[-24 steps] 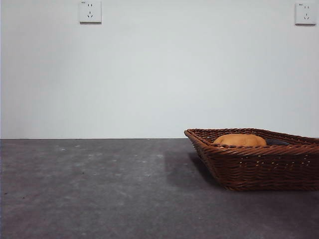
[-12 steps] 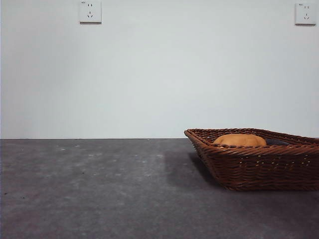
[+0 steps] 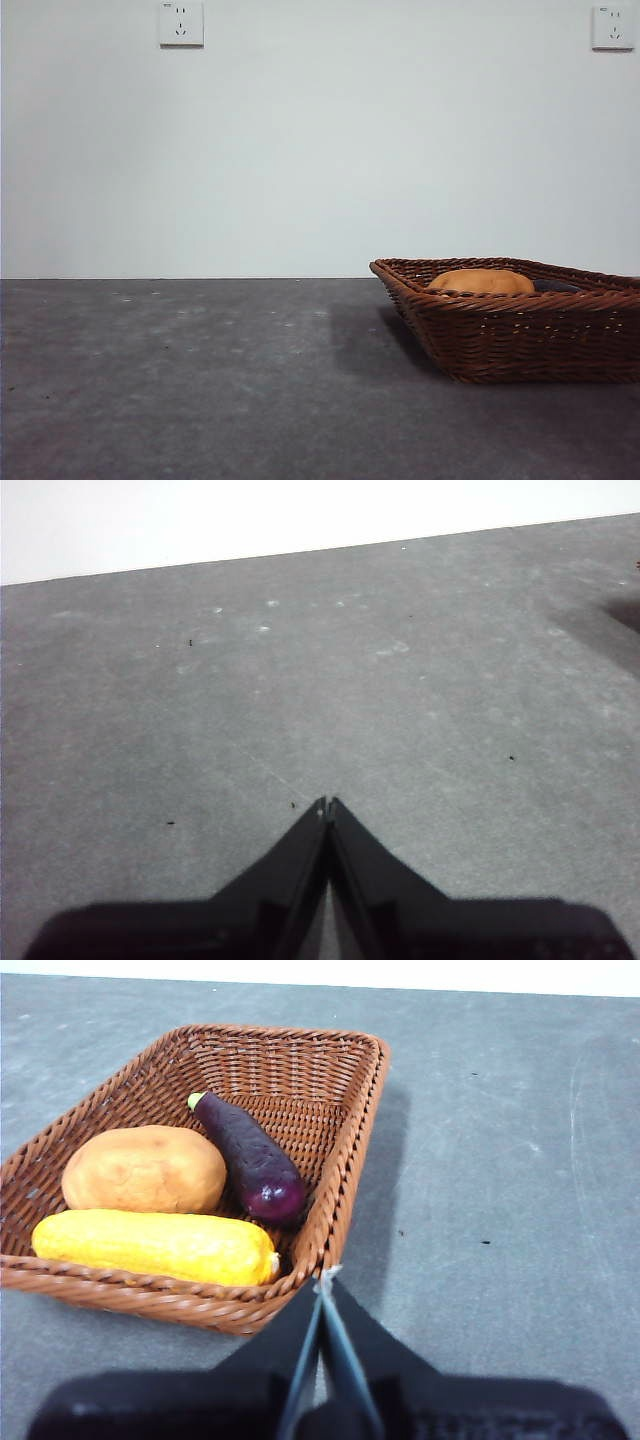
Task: Help me put the vegetables on the table into the basket
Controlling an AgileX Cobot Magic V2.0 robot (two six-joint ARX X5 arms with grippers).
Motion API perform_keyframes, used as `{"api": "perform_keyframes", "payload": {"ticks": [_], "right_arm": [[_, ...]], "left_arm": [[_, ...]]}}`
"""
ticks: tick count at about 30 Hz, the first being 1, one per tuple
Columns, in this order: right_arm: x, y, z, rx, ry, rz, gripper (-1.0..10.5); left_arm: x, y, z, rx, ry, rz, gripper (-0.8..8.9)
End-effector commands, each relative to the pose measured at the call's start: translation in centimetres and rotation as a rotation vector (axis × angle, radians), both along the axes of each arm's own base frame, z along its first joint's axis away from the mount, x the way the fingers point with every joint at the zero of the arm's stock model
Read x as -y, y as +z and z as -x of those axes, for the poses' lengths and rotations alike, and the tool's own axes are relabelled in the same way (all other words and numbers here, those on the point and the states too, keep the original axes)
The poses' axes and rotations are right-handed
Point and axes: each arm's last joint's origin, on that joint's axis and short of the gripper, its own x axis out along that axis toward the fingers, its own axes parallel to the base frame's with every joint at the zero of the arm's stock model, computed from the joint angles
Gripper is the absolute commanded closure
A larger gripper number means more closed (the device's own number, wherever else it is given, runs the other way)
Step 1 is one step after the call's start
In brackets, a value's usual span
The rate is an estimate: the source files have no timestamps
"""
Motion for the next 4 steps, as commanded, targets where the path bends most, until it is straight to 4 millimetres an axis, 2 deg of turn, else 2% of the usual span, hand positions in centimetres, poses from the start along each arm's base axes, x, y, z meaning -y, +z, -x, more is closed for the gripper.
{"api": "perform_keyframes", "payload": {"ticks": [1,4], "right_arm": [[0.00,-0.18,-0.04,-0.002,-0.004,-0.009,9.5],[0.00,-0.18,-0.04,-0.002,-0.004,-0.009,9.5]], "left_arm": [[-0.03,-0.28,-0.04,-0.004,0.004,0.005,8.17],[-0.03,-0.28,-0.04,-0.004,0.004,0.005,8.17]]}}
